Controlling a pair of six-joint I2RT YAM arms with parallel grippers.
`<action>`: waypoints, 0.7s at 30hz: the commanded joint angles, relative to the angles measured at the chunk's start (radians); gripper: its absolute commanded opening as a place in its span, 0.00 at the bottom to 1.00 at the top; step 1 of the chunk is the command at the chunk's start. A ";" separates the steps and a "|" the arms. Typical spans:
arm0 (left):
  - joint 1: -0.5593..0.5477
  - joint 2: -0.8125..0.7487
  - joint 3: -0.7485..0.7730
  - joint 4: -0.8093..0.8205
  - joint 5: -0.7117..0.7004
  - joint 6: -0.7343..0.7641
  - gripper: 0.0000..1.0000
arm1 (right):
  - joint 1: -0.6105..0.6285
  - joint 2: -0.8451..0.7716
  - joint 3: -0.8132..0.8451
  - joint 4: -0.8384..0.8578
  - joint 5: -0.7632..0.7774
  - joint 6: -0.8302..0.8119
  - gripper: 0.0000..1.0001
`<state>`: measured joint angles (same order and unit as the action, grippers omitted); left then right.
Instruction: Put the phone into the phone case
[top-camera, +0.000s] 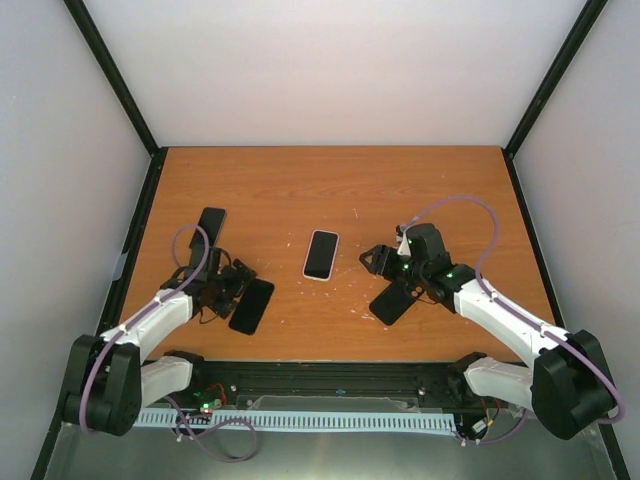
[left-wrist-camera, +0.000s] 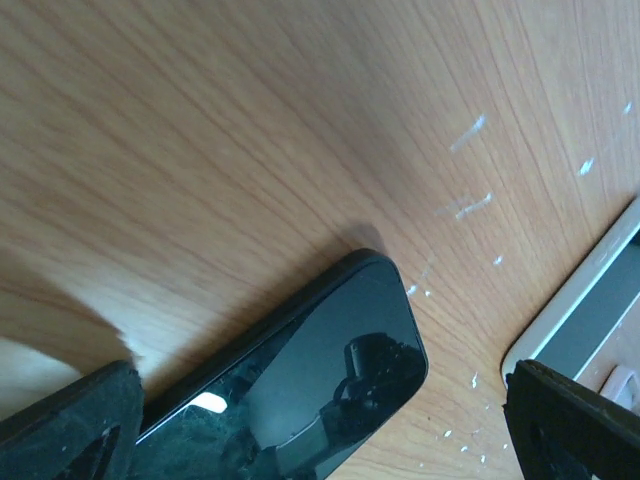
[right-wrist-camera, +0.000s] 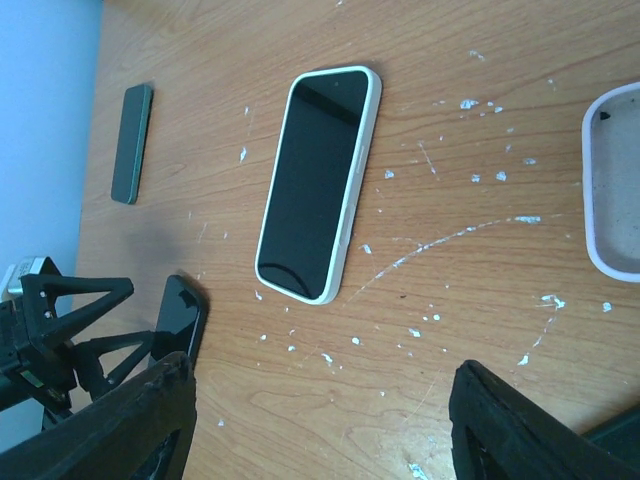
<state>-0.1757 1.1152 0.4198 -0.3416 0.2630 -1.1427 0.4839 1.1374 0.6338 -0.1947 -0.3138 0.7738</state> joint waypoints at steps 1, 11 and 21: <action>-0.101 0.113 -0.011 -0.125 -0.040 -0.012 0.99 | -0.002 -0.013 -0.016 0.001 0.013 -0.004 0.68; -0.354 0.241 0.161 -0.200 -0.073 -0.061 1.00 | -0.002 -0.008 -0.021 -0.026 0.021 -0.019 0.68; -0.358 0.170 0.225 -0.449 -0.166 -0.224 0.99 | -0.003 -0.062 -0.063 -0.023 -0.001 -0.049 0.66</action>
<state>-0.5247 1.3319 0.6441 -0.6060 0.1238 -1.2716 0.4839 1.1095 0.5831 -0.2127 -0.3153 0.7467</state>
